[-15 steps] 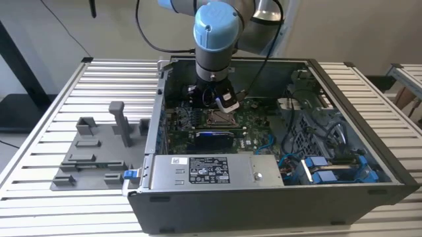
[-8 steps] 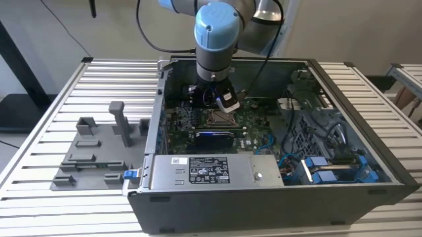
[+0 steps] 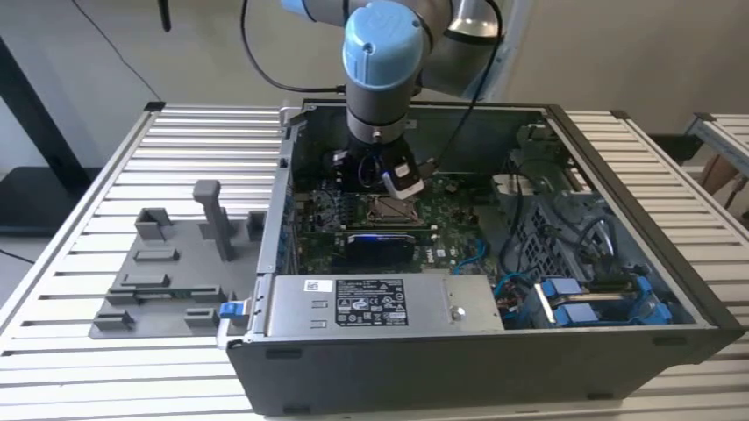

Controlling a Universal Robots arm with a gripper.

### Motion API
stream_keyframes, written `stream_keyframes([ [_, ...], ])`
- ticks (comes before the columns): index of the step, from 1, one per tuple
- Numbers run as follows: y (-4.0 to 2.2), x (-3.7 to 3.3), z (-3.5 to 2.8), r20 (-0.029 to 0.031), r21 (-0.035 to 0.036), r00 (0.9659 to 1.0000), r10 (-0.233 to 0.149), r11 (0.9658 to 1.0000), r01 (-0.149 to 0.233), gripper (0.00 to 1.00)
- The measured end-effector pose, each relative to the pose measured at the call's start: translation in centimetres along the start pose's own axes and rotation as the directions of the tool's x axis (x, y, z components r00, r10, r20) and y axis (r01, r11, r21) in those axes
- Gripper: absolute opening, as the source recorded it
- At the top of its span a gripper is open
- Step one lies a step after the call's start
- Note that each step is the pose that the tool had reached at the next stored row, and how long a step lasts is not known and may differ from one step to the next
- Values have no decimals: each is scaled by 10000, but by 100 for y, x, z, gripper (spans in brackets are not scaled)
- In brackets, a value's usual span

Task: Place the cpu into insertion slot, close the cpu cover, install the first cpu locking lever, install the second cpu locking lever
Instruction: 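Install the first cpu locking lever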

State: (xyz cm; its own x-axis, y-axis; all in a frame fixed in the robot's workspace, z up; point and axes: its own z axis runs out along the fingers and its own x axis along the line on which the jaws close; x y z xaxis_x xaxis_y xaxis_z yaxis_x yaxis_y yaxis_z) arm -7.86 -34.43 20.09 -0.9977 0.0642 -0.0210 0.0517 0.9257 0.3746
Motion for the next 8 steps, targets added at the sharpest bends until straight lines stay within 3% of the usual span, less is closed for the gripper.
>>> stream_keyframes([
  [8,5,15,1,6,0,10000,-2,10000,2,11],
])
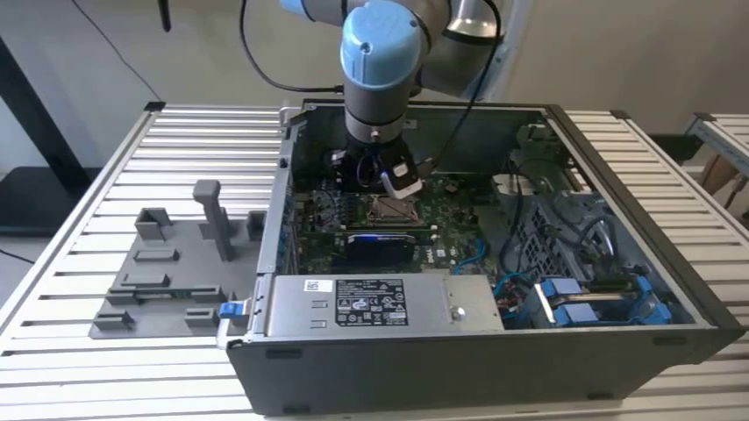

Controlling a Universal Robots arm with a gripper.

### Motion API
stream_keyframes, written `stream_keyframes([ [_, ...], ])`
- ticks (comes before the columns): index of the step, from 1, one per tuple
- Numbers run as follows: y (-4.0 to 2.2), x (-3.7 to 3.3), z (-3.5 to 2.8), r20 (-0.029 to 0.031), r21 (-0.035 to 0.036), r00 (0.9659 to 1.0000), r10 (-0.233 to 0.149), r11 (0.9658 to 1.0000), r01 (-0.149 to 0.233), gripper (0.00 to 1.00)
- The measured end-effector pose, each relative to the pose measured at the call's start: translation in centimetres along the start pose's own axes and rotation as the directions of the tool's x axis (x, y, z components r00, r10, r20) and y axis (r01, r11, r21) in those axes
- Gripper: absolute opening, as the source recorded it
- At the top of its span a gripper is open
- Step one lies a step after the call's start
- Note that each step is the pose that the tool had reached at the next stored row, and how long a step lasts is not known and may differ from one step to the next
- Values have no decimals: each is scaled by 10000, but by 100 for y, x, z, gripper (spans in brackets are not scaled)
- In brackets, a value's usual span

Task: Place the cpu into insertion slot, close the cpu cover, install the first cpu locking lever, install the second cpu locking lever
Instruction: 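Install the first cpu locking lever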

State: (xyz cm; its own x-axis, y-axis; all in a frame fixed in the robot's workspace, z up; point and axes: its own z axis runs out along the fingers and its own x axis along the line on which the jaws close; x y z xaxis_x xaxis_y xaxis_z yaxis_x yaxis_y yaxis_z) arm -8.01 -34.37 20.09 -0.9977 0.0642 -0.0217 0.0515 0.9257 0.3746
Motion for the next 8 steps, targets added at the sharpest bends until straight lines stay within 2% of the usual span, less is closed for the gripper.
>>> stream_keyframes([
  [8,9,0,3,-1,0,10000,-1,10000,1,11],
])
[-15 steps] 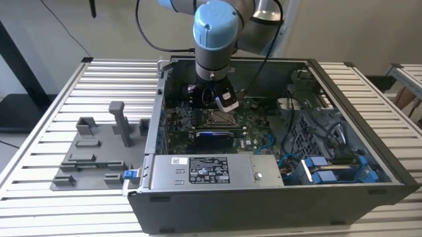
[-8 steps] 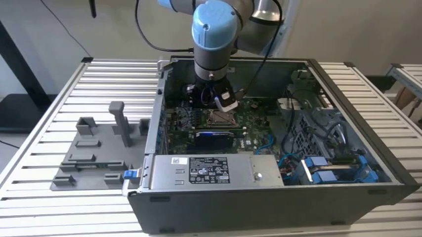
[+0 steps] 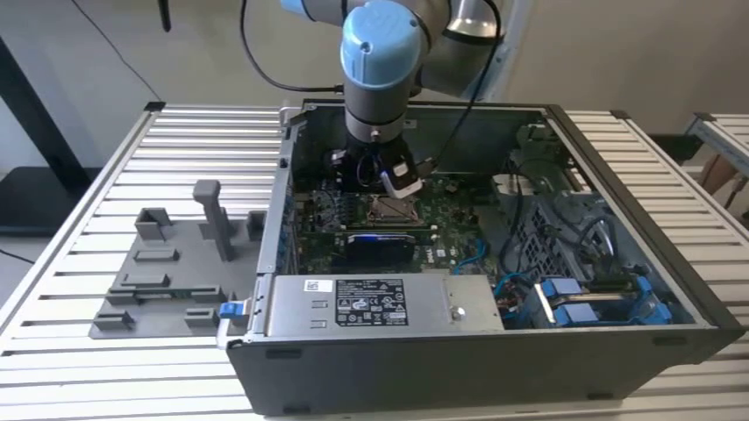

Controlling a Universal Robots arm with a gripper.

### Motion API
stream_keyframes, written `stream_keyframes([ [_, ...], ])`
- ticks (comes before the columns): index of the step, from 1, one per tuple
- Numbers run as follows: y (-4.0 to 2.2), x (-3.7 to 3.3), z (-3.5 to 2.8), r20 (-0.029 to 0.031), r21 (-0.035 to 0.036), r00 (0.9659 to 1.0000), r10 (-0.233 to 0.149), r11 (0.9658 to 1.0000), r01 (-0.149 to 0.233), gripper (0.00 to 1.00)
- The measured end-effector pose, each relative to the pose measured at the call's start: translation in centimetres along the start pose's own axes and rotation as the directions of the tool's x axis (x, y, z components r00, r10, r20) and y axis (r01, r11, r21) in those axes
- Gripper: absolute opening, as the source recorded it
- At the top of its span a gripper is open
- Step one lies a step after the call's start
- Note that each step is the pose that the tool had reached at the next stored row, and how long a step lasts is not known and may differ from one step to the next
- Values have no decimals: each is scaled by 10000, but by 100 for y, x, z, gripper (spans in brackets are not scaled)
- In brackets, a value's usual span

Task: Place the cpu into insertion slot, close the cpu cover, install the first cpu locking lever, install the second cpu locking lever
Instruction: 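Install the first cpu locking lever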

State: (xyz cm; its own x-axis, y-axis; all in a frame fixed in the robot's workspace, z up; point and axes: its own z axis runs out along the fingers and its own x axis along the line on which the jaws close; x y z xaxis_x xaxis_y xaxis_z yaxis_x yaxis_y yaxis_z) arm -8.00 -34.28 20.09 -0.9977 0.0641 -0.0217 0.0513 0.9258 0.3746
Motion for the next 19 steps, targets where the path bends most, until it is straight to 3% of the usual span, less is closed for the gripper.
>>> stream_keyframes([
  [19,5,-124,10,-48,3,10000,9,10000,-9,11],
])
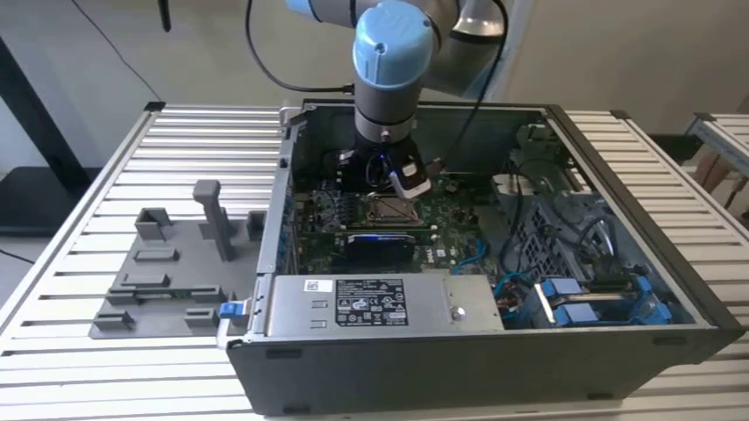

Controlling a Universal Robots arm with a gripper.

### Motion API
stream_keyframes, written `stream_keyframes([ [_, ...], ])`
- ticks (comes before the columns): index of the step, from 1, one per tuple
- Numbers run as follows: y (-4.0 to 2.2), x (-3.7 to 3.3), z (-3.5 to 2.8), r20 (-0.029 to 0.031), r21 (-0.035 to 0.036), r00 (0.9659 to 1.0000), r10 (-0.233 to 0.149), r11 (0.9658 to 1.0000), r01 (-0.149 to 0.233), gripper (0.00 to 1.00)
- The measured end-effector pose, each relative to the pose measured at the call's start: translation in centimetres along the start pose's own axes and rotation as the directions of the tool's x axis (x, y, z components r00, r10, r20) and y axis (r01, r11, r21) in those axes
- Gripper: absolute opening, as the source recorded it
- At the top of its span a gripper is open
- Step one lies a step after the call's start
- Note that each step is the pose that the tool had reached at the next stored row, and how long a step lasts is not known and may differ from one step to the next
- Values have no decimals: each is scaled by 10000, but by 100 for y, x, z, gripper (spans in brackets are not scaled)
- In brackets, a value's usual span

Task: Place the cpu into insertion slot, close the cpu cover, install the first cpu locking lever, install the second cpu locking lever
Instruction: 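Install the first cpu locking lever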

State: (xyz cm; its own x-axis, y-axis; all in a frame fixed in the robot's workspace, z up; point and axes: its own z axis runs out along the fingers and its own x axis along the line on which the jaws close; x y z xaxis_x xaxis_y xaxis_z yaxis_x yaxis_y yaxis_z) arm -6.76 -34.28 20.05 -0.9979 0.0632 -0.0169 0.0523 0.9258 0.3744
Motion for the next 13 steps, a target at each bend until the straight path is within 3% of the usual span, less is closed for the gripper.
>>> stream_keyframes([
  [13,-5,-46,20,-16,26,10000,-4,10000,4,11],
])
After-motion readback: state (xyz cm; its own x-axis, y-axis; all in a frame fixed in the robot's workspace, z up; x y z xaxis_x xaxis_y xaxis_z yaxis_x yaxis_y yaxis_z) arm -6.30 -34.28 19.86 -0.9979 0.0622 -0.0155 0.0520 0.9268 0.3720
